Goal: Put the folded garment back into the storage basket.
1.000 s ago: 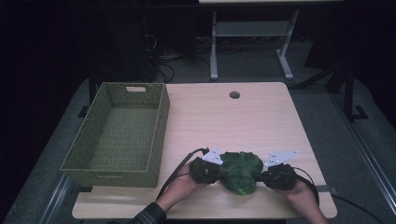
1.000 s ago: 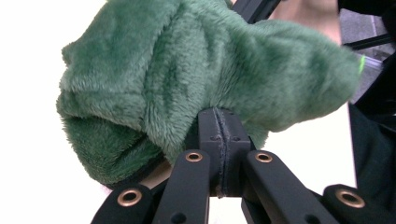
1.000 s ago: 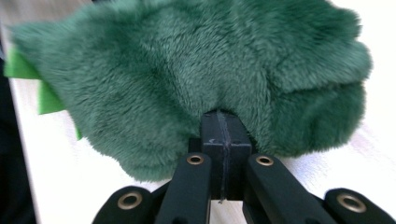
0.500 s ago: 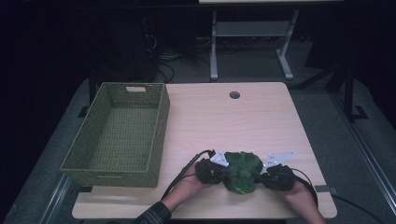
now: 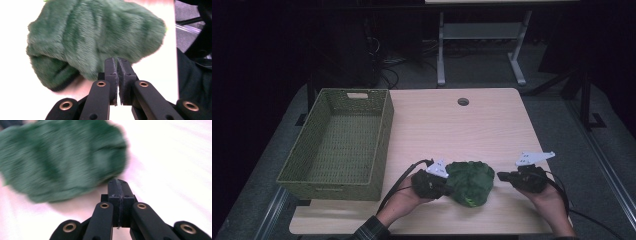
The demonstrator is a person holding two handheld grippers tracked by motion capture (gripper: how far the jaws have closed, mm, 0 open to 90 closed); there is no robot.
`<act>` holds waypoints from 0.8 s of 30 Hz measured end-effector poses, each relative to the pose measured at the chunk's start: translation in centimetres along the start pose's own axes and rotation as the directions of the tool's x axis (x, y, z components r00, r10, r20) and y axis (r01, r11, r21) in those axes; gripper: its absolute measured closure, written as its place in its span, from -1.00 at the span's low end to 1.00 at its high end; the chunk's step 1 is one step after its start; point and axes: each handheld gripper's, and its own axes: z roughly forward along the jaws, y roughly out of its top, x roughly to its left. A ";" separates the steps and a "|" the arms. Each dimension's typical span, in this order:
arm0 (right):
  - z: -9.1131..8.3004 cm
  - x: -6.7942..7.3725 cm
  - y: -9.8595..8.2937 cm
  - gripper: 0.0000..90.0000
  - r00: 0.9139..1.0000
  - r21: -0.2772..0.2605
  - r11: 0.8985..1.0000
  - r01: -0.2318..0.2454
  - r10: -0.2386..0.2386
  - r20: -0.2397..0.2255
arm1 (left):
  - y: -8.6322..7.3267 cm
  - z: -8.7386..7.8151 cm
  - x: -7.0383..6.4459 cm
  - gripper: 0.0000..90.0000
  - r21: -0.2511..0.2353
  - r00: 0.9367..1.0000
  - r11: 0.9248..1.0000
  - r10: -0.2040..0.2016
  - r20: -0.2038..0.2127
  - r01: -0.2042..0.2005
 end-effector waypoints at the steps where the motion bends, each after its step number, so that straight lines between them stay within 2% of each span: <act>1: 0.0 0.0 0.0 1.00 1.000 0.000 1.000 0.000 0.000 0.000 | -0.1 -0.2 -0.2 0.93 -0.001 1.000 1.000 -0.002 0.008 0.002; 2: 0.0 -0.4 0.3 1.00 1.000 -0.009 1.000 -0.010 0.010 0.006 | -0.1 -0.3 -0.4 0.94 0.001 1.000 1.000 -0.001 0.016 0.001; 3: 0.4 -1.4 1.3 1.00 1.000 -0.029 0.999 -0.026 0.026 0.004 | -0.1 -0.2 -0.8 0.96 0.008 0.999 1.000 0.000 0.032 0.000; 5: 0.6 -1.8 1.7 1.00 1.000 -0.033 0.999 -0.022 0.022 0.002 | -0.1 -0.1 -0.9 0.96 0.010 0.999 1.000 -0.001 0.043 0.000; 8: 2.2 -2.9 3.1 1.00 0.999 -0.041 0.998 -0.042 0.042 -0.016 | 0.0 0.2 -1.3 0.97 0.019 0.998 1.000 0.002 0.065 -0.003; 9: 2.8 -3.2 3.5 1.00 0.999 -0.045 0.998 -0.035 0.034 -0.021 | 0.0 0.3 -1.4 0.97 0.019 0.997 1.000 -0.003 0.074 0.001; 10: 3.4 -3.4 3.9 1.00 0.998 -0.033 0.998 -0.046 0.045 -0.036 | 0.0 0.4 -1.4 0.97 0.021 0.997 1.000 0.000 0.083 -0.002; 13: 5.1 -3.4 4.9 1.00 0.998 -0.025 0.999 -0.031 0.030 -0.064 | 0.1 1.3 -1.9 0.97 0.021 0.994 1.000 0.004 0.112 -0.006; 14: 6.1 -3.1 5.5 1.00 0.996 0.001 1.000 -0.031 0.031 -0.084 | 0.2 1.9 -2.3 0.97 0.024 0.991 1.000 0.016 0.131 -0.019; 17: 7.0 -2.6 6.0 1.00 0.994 0.012 1.000 -0.006 0.007 -0.110 | 0.4 2.6 -2.6 0.97 0.021 0.990 0.999 0.021 0.140 -0.024; 20: 7.4 -2.3 6.1 1.00 0.992 0.025 1.000 -0.002 0.005 -0.130 | 0.7 4.1 -2.9 0.98 0.018 0.987 1.000 0.017 0.162 -0.021; 23: 7.5 -2.3 6.0 1.00 0.990 0.031 0.999 0.004 0.001 -0.142 | 0.8 4.8 -3.0 0.98 0.019 0.987 1.000 0.020 0.160 -0.024; 24: 7.5 -2.2 5.8 1.00 0.989 0.044 0.999 0.003 0.003 -0.149 | 0.9 5.3 -2.9 0.98 0.025 0.989 0.999 0.019 0.147 -0.022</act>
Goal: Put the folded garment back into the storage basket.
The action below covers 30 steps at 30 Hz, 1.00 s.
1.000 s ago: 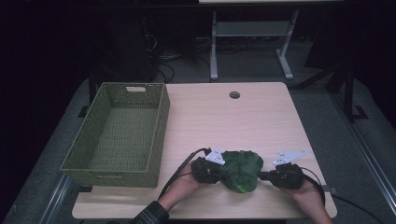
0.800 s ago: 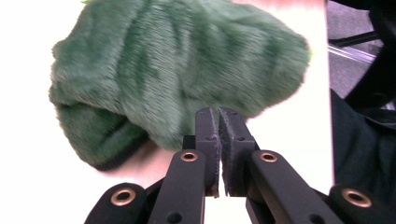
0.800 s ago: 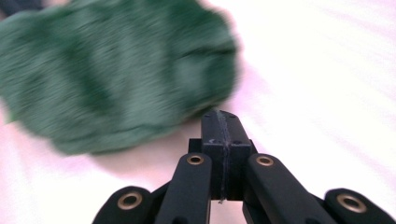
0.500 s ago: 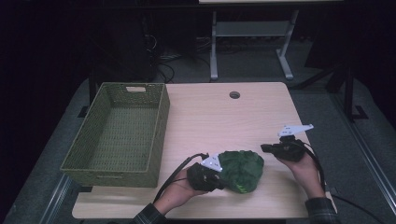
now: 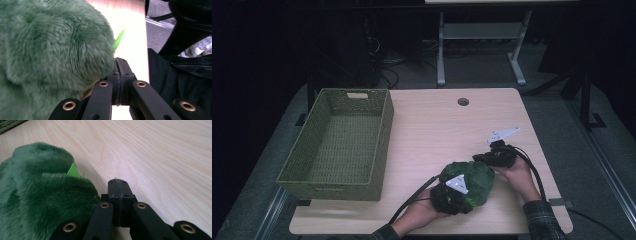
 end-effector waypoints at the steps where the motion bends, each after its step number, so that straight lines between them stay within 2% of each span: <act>1: 0.0 0.0 -0.1 1.00 1.000 0.000 1.000 0.002 -0.002 -0.007 | 0.0 0.0 0.0 0.98 0.000 1.000 1.000 0.000 0.000 0.000; 3: -0.1 0.0 -0.1 1.00 1.000 0.003 1.000 0.008 -0.008 -0.019 | -0.1 0.3 0.7 0.99 0.015 0.999 1.000 -0.007 -0.036 0.007; 5: -0.1 0.1 -0.2 1.00 1.000 0.009 1.000 0.014 -0.014 -0.024 | -0.1 0.3 0.9 0.99 0.017 0.999 1.000 -0.007 -0.041 0.008; 6: -0.1 0.2 -0.3 1.00 1.000 0.018 1.000 0.017 -0.016 -0.026 | -0.2 0.1 1.1 0.99 0.027 0.998 1.000 -0.001 -0.064 0.003; 12: -0.3 0.3 -0.6 1.00 0.999 0.029 0.999 0.020 -0.019 -0.030 | -0.5 -0.5 1.6 0.99 0.025 0.995 1.000 0.000 -0.102 0.003; 14: -0.4 0.5 -1.1 1.00 1.000 0.019 1.000 0.009 -0.008 -0.030 | -0.7 -1.1 2.0 0.99 0.015 0.993 1.000 -0.021 -0.119 0.023; 16: -0.5 0.6 -1.3 1.00 1.000 0.014 1.000 0.000 0.000 -0.031 | -0.8 -1.3 2.1 0.99 0.015 0.992 1.000 -0.023 -0.128 0.025; 19: -0.7 0.7 -1.6 1.00 1.000 0.016 1.000 0.003 -0.002 -0.024 | -1.1 -1.9 2.6 0.99 0.019 0.987 0.999 -0.027 -0.158 0.030; 30: -1.7 2.1 -2.9 1.00 1.000 -0.008 1.000 0.005 -0.005 -0.007 | -2.1 -3.9 4.7 0.98 0.017 0.974 0.997 -0.064 -0.218 0.069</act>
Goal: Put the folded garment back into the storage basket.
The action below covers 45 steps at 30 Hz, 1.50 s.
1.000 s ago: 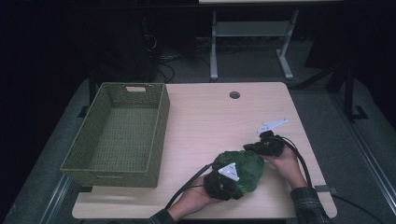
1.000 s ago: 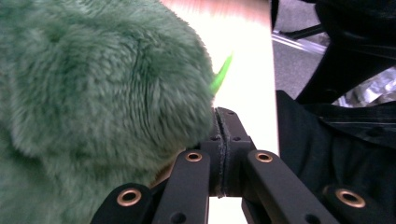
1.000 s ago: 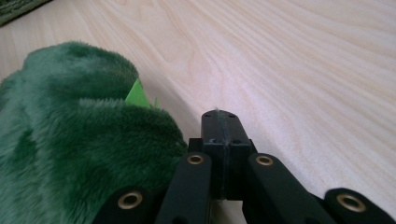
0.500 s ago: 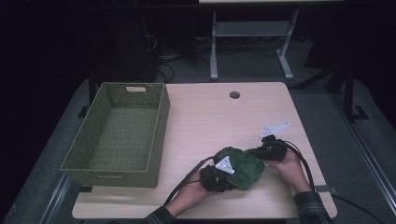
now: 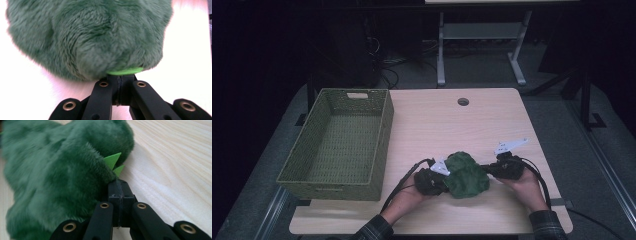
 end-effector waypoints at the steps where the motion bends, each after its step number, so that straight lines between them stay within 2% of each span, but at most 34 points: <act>1: 0.0 0.1 -0.1 1.00 1.000 0.004 1.000 0.000 0.000 -0.002 | -0.1 -0.1 0.2 0.98 -0.002 1.000 1.000 -0.007 -0.004 0.007; 6: -0.2 0.8 -0.6 1.00 1.000 0.011 1.000 -0.004 0.005 -0.007 | -0.3 -0.7 1.1 0.96 0.006 1.000 1.000 0.001 -0.022 -0.001; 7: -0.3 1.0 -0.7 1.00 1.000 0.008 1.000 -0.002 0.002 -0.008 | -0.5 -0.8 1.2 0.96 0.000 0.999 1.000 -0.014 -0.031 0.014; 9: -0.3 1.7 -0.9 1.00 1.000 0.012 1.000 0.010 -0.010 -0.013 | -0.6 -0.9 1.6 0.94 0.014 0.999 1.000 -0.007 -0.049 0.007; 11: -0.3 2.1 -1.0 1.00 1.000 0.017 1.000 0.019 -0.019 -0.013 | -0.7 -1.0 1.9 0.94 0.007 0.998 1.000 -0.024 -0.056 0.024; 13: -0.3 2.5 -1.2 0.98 1.000 0.028 0.999 0.021 -0.021 -0.005 | -0.8 -1.1 2.1 0.92 0.012 0.998 1.000 -0.017 -0.062 0.018; 15: -0.5 2.8 -1.4 0.91 1.000 0.016 1.000 0.015 -0.015 0.010 | -0.8 -1.3 2.1 0.90 0.011 0.998 1.000 -0.022 -0.067 0.022; 16: -0.6 2.9 -1.5 0.88 0.999 0.007 1.000 0.024 -0.024 0.025 | -0.9 -1.5 2.3 0.88 0.015 0.998 1.000 -0.010 -0.067 0.011; 18: -1.0 3.0 -1.9 0.76 0.998 -0.006 1.000 0.014 -0.014 0.058 | -0.9 -1.8 2.4 0.81 0.008 0.997 1.000 -0.010 -0.073 0.011; 19: -1.4 2.9 -2.2 0.67 0.996 -0.025 1.000 0.013 -0.010 0.087 | -1.0 -2.0 2.5 0.75 0.008 0.997 1.000 -0.003 -0.075 0.004; 20: -1.6 2.9 -2.3 0.57 0.994 -0.036 0.999 0.015 -0.011 0.107 | -1.1 -2.1 2.5 0.69 -0.002 0.997 1.000 -0.015 -0.078 0.015; 22: -2.3 2.7 -2.9 0.37 0.985 -0.068 0.998 0.016 -0.004 0.173 | -1.3 -2.5 2.6 0.56 0.000 0.997 1.000 -0.008 -0.073 0.008; 24: -2.7 2.4 -3.5 0.22 0.981 -0.091 0.996 0.002 0.016 0.193 | -1.5 -2.8 2.7 0.38 0.006 0.997 1.000 -0.008 -0.073 0.008; 28: -3.4 1.9 -4.9 -0.13 0.969 -0.098 0.995 -0.019 0.043 0.242 | -1.7 -3.3 2.7 0.05 0.010 0.997 1.000 -0.014 -0.074 0.015; 29: -3.6 1.8 -5.2 -0.26 0.962 -0.102 0.994 -0.025 0.052 0.267 | -1.7 -3.5 2.6 -0.02 0.015 0.997 1.000 -0.008 -0.073 0.009; 30: -3.6 1.7 -5.4 -0.35 0.960 -0.104 0.994 -0.037 0.065 0.273 | -1.7 -3.7 2.5 -0.08 0.009 0.998 1.000 -0.009 -0.070 0.010; 33: -3.7 1.5 -6.1 -0.66 0.942 -0.084 0.994 -0.067 0.091 0.322 | -1.7 -4.1 2.4 -0.31 -0.001 0.998 1.000 -0.016 -0.054 0.016; 35: -3.6 1.4 -6.4 -0.72 0.932 -0.087 0.993 -0.077 0.103 0.347 | -1.5 -4.3 2.2 -0.44 -0.014 0.998 1.000 -0.018 -0.057 0.017; 37: -3.3 1.3 -6.6 -0.84 0.928 -0.076 0.993 -0.089 0.110 0.356 | -1.1 -4.5 2.1 -0.55 0.007 0.998 1.000 0.006 -0.059 -0.006; 40: -2.8 1.2 -6.7 -0.90 0.916 -0.064 0.994 -0.093 0.111 0.385 | -0.5 -4.8 1.9 -0.63 0.004 0.998 0.999 0.034 -0.047 -0.033; 42: -2.6 1.2 -6.7 -0.93 0.917 -0.065 0.993 -0.101 0.118 0.381 | -0.1 -4.7 1.8 -0.66 -0.010 0.998 0.999 0.044 -0.045 -0.044; 45: -2.6 1.2 -6.7 -0.94 0.920 -0.066 0.993 -0.098 0.115 0.376 | 0.6 -4.8 2.1 -0.69 0.002 0.996 0.997 0.080 -0.038 -0.080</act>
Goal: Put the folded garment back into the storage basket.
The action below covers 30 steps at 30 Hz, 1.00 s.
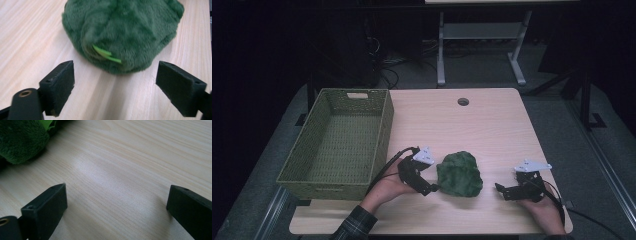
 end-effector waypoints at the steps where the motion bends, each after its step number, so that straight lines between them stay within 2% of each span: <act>1: 0.0 0.0 0.0 -0.94 1.000 0.003 1.000 -0.003 0.003 -0.002 | 0.2 0.0 0.1 -0.69 0.002 1.000 1.000 0.007 0.000 -0.007; 2: 0.0 0.0 0.0 -0.95 1.000 0.002 1.000 -0.005 0.005 -0.002 | 0.6 0.0 0.3 -0.70 0.008 1.000 1.000 0.021 -0.004 -0.021; 5: 0.1 -0.1 0.1 -0.95 1.000 0.004 1.000 -0.001 0.001 -0.002 | 1.4 0.3 0.5 -0.70 -0.014 1.000 1.000 0.018 0.005 -0.018; 13: 0.1 -0.1 0.1 -0.94 1.000 0.004 1.000 -0.001 0.001 -0.002 | 3.2 2.1 0.3 -0.69 0.028 0.996 0.997 0.076 0.048 -0.078; 16: 0.1 -0.1 0.0 -0.95 1.000 0.002 1.000 -0.002 0.002 -0.002 | 3.7 2.8 0.2 -0.70 0.034 0.995 0.995 0.087 0.053 -0.089; 20: 0.1 -0.1 0.0 -0.94 1.000 0.004 1.000 -0.001 0.001 -0.002 | 3.8 3.8 0.2 -0.69 0.057 0.994 0.993 0.095 0.056 -0.099; 24: 0.1 -0.1 0.1 -0.94 1.000 0.004 1.000 -0.002 0.002 -0.002 | 3.6 5.0 0.0 -0.70 0.101 0.992 0.988 0.114 0.049 -0.119; 30: 0.1 -0.1 0.0 -0.94 1.000 0.002 1.000 -0.002 0.002 -0.001 | 3.2 6.3 -0.4 -0.70 0.130 0.990 0.982 0.134 0.041 -0.138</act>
